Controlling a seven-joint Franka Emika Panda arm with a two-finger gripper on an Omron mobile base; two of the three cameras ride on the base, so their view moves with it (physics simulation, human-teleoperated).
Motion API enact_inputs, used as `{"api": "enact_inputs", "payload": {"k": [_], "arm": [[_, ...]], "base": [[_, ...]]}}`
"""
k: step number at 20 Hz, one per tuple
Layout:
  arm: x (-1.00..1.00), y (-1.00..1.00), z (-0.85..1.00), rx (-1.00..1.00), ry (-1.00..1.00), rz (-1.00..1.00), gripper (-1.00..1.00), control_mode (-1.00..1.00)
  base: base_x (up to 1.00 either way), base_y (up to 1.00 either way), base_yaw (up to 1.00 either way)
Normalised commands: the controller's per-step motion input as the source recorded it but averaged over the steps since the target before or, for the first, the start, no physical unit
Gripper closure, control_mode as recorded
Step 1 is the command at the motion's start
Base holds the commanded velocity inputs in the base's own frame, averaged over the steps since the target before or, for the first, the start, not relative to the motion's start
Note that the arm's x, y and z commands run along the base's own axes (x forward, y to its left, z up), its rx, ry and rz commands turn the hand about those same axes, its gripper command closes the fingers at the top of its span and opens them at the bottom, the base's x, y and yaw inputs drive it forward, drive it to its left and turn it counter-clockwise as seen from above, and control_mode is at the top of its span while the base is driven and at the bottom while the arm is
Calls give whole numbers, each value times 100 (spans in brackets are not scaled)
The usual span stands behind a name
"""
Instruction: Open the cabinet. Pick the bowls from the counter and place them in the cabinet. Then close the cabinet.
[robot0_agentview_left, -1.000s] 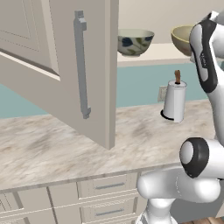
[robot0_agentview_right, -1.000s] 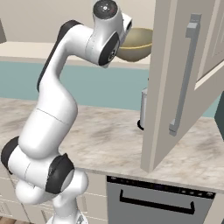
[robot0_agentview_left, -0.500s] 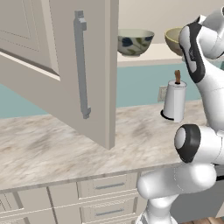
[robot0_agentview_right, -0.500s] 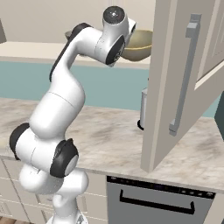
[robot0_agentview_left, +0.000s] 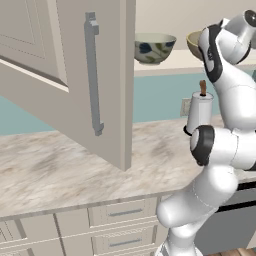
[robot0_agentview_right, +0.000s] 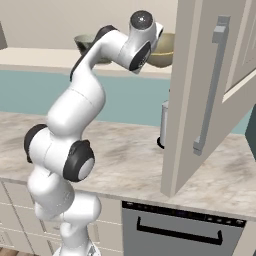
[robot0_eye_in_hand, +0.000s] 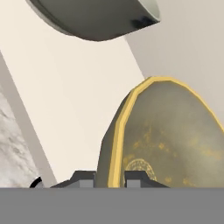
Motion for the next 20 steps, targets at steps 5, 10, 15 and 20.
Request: {"api": "enact_inputs", "payload": {"k": [5,10,15,20], "arm": [[49,-24,0,0,2,3,100,-100],[37,-20,3,0,3,3,-100,-100],[17,-9,6,0,1,5,-100,-100],[0,10,-39,-12,-13,9,-100,-100]], "base": [[0,0,0],[0,0,0],[0,0,0],[0,0,0]]}}
